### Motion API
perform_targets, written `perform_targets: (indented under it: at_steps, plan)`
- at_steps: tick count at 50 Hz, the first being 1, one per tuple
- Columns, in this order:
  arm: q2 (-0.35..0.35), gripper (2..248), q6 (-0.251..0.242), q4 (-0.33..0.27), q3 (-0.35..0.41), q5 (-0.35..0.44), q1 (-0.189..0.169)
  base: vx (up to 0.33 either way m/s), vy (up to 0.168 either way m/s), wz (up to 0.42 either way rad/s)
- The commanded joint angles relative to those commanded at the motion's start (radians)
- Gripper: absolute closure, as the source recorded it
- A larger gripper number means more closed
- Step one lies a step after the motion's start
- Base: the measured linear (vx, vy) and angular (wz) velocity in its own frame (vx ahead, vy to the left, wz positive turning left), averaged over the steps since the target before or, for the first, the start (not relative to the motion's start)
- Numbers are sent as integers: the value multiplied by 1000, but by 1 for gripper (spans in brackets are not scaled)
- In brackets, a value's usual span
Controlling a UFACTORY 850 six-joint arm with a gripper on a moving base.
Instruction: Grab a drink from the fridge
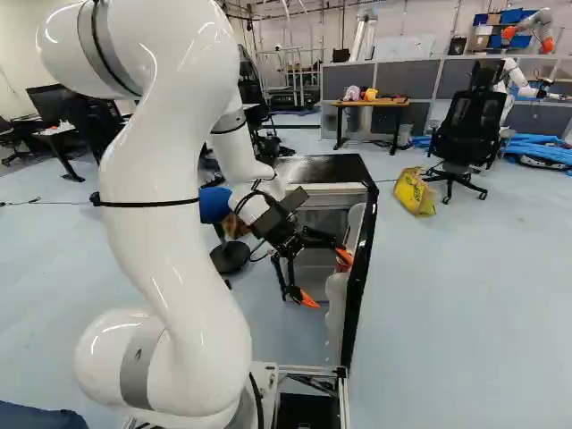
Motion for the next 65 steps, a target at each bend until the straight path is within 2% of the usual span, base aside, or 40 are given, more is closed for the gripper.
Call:
perform_targets:
  at_steps: [27,65]
  plan:
    - [-21,3,0,-9,-88,0,-144,0,0,0]
    - [-67,3,0,-75,-218,-26,-311,0,0,0]
